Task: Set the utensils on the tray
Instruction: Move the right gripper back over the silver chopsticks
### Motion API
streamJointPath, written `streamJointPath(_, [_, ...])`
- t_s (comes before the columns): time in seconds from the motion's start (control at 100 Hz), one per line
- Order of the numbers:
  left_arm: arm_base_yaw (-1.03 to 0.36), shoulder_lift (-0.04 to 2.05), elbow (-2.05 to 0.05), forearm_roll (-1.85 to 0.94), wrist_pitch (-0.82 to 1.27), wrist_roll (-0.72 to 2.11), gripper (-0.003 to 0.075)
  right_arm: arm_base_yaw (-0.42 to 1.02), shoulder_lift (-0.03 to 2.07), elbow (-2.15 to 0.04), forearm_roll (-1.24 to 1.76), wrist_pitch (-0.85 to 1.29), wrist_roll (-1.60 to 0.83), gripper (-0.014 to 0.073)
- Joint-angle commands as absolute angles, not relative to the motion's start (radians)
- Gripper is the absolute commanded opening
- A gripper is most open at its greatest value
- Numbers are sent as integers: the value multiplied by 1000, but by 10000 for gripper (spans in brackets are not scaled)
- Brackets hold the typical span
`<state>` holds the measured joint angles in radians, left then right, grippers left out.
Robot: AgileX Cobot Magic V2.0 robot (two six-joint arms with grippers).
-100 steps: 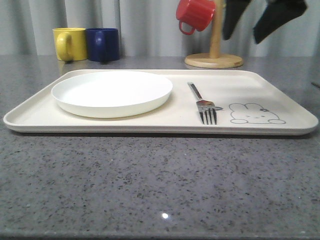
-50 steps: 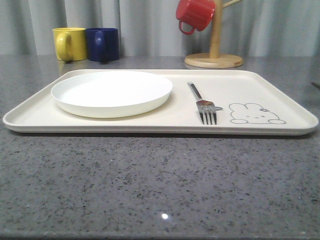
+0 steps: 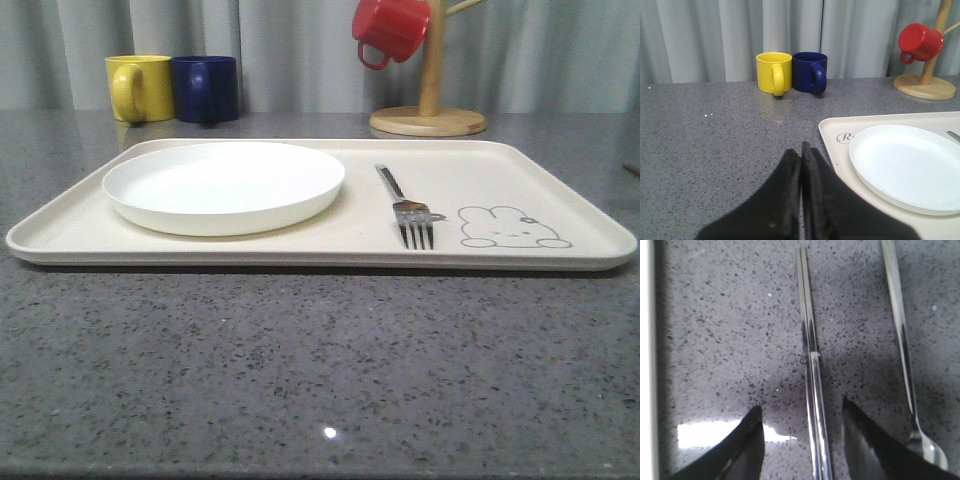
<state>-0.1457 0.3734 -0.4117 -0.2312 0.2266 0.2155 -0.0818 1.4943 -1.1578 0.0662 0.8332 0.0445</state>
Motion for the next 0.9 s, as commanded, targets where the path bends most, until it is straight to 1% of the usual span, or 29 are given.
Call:
streamJointPath(0.0, [-142,378,-438,-238,147,203,-18,-87,1497,-1179,73,783,27,371])
streamJointPath(0.46, [-142,378,-438,-238,147,203,-18,-88,1612,-1179,72,762,25,364])
streamJointPath(0.53, [-142,378,-438,-238,147,203,-18,-88,1614,-1179,72,767,25,314])
streamJointPath(0.62, [-142,378,-438,-238,147,203,-18,-88,1614,-1179,73,770,25,178])
streamJointPath(0.67, [-142,378,-438,-238,147,203,-18,-88,1614,-1180,75,773,26,85])
streamJointPath(0.74, [-142,378,-438,-238,147,203,-18,-88,1610,-1181,83,774,26,2])
streamJointPath(0.79, [-142,378,-438,-238,147,203,-18,-88,1603,-1185,90,776,28,-17])
streamJointPath(0.89, [-142,378,-438,-238,147,203,-18,-85,1576,-1202,110,796,33,-14])
